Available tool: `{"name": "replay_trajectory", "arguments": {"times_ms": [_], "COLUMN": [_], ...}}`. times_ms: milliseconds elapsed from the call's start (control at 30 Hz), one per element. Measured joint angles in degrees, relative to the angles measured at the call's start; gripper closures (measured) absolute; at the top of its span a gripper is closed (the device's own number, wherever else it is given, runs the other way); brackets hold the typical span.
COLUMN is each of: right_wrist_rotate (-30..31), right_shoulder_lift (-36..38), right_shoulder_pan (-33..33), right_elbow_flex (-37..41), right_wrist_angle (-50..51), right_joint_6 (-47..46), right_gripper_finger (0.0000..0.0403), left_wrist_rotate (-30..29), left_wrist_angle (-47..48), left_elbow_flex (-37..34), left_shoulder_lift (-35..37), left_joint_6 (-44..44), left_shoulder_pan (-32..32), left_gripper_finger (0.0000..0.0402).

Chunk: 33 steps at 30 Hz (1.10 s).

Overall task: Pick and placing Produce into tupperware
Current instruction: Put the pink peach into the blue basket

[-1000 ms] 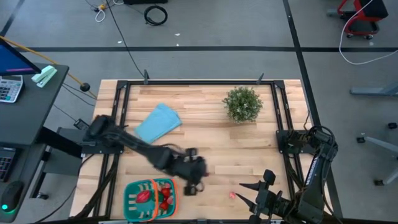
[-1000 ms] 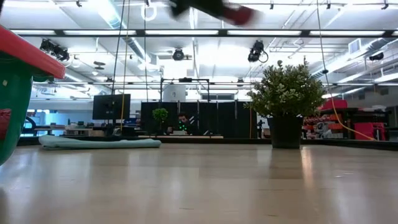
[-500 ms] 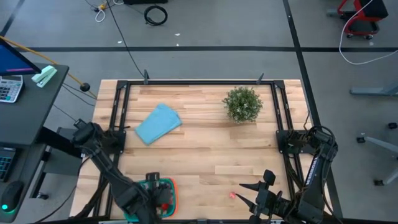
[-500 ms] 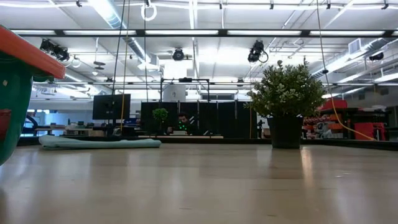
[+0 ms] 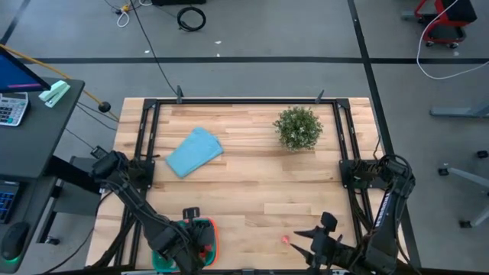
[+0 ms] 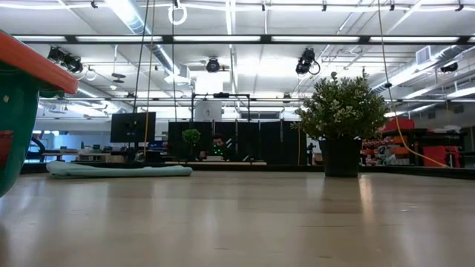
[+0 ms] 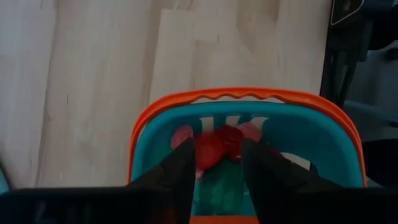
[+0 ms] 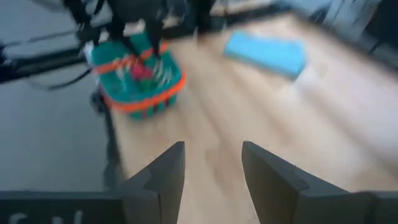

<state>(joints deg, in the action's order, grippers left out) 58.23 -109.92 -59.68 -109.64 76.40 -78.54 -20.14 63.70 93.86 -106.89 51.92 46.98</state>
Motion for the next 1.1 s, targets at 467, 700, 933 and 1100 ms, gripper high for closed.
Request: {"name": "replay_trajectory", "arguments": {"times_ms": [467, 700, 933, 1100], "right_wrist_rotate": [-8.04, -10.83, -11.79, -12.97], "right_shoulder_lift": [-0.03, -0.03, -0.03, -0.03], "right_shoulder_pan": [1.23, 1.46, 1.44, 2.37], "right_elbow_flex": [32.5, 44.0, 48.35, 48.89], "right_wrist_angle": [-36.77, -53.07, -59.81, -59.79], "right_joint_6": [-7.44, -13.21, -7.62, 0.73], "right_gripper_finger": [0.0245, 0.0258, 0.026, 0.0251], "left_wrist_rotate": [0.02, 0.02, 0.02, -0.02], "left_wrist_angle": [0.03, 0.03, 0.12, 0.16], "left_elbow_flex": [0.0, 0.0, 0.0, 0.0], "left_shoulder_lift": [0.0, 0.0, 0.0, 0.0], "left_joint_6": [-0.13, -0.09, -0.24, -0.24], "left_shoulder_pan": [-1.48, -1.81, -2.2, -2.7], "left_gripper_finger": [0.0272, 0.0285, 0.0292, 0.0293]}}
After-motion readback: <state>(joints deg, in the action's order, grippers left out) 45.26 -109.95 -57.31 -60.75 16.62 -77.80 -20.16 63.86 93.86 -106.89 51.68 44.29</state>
